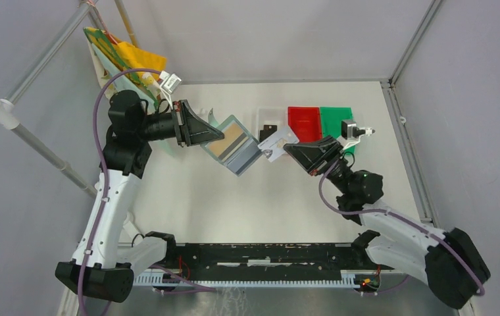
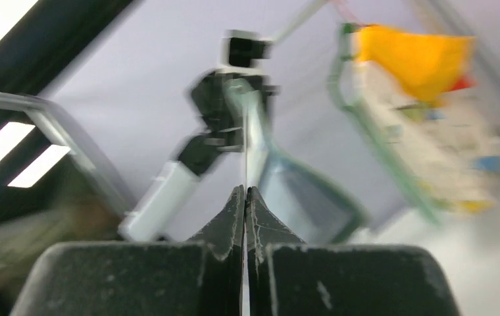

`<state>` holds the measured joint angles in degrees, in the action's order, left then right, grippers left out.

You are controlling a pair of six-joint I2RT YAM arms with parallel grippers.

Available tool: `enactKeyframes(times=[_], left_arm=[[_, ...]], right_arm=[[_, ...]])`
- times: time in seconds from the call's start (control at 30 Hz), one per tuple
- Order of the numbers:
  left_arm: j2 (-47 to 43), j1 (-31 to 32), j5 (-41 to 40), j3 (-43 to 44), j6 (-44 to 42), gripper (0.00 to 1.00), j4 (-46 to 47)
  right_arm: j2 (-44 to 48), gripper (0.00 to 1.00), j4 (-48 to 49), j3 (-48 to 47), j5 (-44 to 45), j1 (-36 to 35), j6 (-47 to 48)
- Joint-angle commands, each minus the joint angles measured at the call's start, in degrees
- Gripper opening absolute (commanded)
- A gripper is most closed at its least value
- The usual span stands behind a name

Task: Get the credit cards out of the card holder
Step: Remove the credit card from the card holder, then place the credit card in the storage box.

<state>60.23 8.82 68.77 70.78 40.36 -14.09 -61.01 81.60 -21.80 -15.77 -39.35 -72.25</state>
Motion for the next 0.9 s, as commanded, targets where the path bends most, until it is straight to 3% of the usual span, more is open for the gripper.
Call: enactKeyframes(times=[0.0,0.03,0.13,0.27,0.47,0.87], left_arm=[[-0.16,-0.34,1.37,4.40,-11.60,0.02,-6.83],[-0.05,-0.31,1.32,4.85,-13.09,0.02,-8.20],[0.39,-0.38,1.39,5.96,-17.37,0.02,-13.06],[0.55,-0.40,1.48,5.83,-18.76,0.02,-14.40],[0.52,-0.34,1.78,5.69,-18.79,0.02,-14.55],[-0.37,-0.36,3.33,4.84,-18.95,0.02,-14.81]], right_arm=[[9.25,0.00,-43.22,-9.54,-9.52,8.79,17.30],[9.66,0.00,-57.45,-14.91,-8.35,10.41,25.31],[5.60,0.00,-84.01,-29.17,-6.23,15.29,42.42],[-0.88,0.00,-101.25,-39.33,-3.06,20.25,54.67],[-12.25,0.00,-109.23,-47.88,9.83,21.52,65.07],[-38.99,0.00,-113.28,-65.33,12.80,22.39,68.95]])
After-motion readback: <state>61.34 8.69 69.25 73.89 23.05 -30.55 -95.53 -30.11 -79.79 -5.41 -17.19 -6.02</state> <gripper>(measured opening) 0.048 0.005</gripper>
